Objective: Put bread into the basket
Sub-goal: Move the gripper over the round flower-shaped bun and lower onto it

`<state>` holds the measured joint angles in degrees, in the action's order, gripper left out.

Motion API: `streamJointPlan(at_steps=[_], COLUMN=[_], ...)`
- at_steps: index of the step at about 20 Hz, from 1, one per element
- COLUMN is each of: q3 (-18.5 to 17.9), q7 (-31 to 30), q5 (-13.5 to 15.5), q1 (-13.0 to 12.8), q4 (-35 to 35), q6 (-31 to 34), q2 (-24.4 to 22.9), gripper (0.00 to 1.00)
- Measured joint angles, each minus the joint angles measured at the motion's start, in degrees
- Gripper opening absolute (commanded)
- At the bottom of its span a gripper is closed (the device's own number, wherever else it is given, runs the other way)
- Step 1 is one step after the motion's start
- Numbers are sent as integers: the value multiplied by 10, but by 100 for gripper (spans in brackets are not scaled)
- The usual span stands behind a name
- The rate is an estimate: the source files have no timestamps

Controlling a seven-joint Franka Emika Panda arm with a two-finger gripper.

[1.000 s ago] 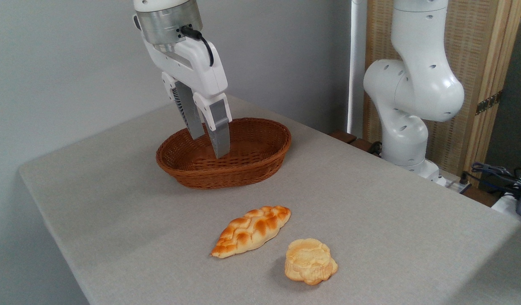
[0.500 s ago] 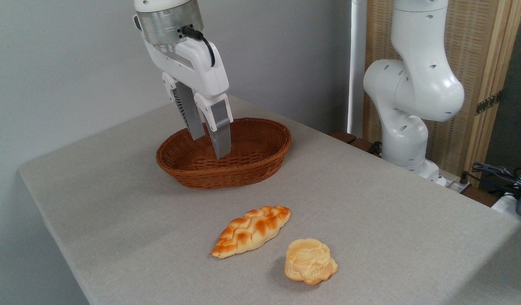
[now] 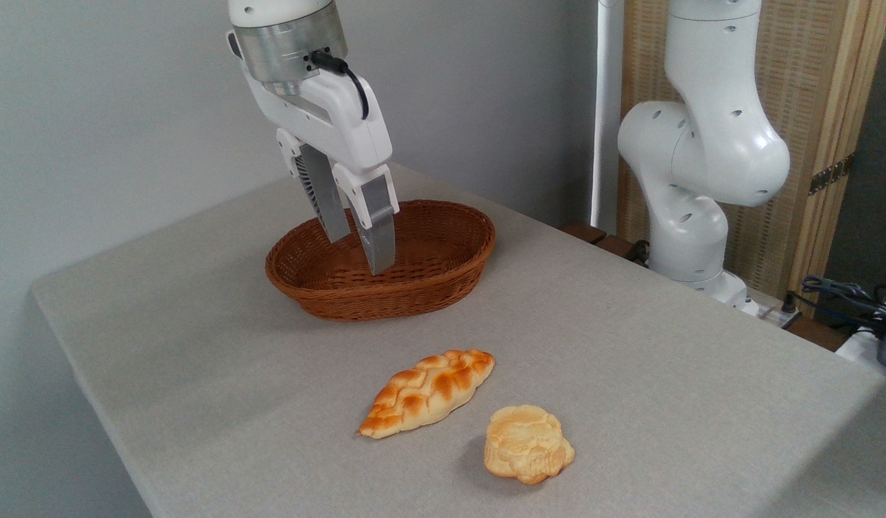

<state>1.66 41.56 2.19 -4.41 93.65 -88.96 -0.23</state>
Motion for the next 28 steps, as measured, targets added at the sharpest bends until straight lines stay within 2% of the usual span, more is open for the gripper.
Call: streamJointPlan(at_steps=[4,7,9,13,21,24,28], q3=[1,1,1,-6,-119,-145,-166], q7=[2,5,8,23,160,188,222], q5=[0,0,-3,-41,-62,-95,-99], q1=[0,0,0,1,7,8,8], q4=[34,95,155,215,243,253,263], q6=[-34,-72,-125,-193,-217,-218,-221], q2=[-12,-35,-49,-54,-65,-67,-67], gripper=[100,100,100,100,100,100,100])
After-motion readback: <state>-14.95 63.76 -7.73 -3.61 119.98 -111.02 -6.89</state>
